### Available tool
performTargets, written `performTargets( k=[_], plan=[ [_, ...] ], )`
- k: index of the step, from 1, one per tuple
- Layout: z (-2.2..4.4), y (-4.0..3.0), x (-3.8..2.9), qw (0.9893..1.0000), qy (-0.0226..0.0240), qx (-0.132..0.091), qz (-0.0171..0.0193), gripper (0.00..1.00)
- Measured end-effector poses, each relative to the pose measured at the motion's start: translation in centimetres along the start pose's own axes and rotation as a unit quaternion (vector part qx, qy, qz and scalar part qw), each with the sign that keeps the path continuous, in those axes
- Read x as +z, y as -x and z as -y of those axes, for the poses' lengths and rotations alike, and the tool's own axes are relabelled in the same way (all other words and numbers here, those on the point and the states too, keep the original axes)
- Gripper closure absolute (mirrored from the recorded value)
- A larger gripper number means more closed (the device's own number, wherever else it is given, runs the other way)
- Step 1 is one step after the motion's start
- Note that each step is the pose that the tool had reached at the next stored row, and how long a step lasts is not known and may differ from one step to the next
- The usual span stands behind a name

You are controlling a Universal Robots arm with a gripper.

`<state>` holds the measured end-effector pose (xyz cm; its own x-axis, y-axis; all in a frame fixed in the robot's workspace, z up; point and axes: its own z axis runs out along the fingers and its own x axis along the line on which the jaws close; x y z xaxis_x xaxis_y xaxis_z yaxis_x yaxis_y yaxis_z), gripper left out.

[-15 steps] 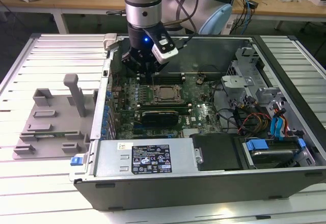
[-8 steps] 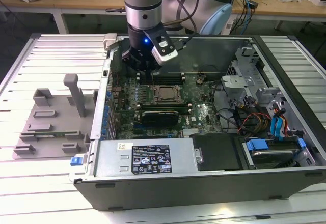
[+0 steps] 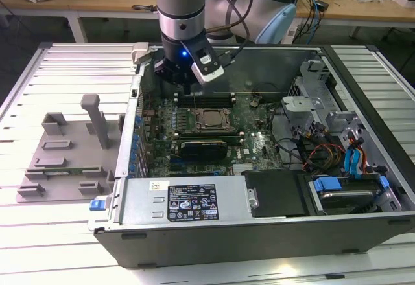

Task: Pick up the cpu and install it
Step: 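Install the first cpu locking lever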

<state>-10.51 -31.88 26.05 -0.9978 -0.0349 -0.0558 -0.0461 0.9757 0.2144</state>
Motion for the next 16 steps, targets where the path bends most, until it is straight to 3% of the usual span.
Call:
performTargets(
  k=[4,7,8,9,12,13,16],
  plan=[
    [0.14,-0.01,0.09,0.9999,0.0142,0.001,0.0006,0.89],
    [0.27,1.98,0.37,0.9999,0.0142,0.002,0.0009,0.89],
    [0.28,2.04,0.38,0.9999,0.0142,0.002,0.0009,0.89],
    [0.38,2.75,0.70,0.9999,0.0140,0.003,0.0012,0.89],
    [0.42,2.98,0.88,0.9998,0.0119,0.013,0.0036,0.89],
    [0.48,2.99,1.16,0.9992,0.0102,0.037,0.0091,0.89],
    [0.56,3.00,1.50,0.9979,0.0086,0.063,0.0150,0.89]
  ],
)
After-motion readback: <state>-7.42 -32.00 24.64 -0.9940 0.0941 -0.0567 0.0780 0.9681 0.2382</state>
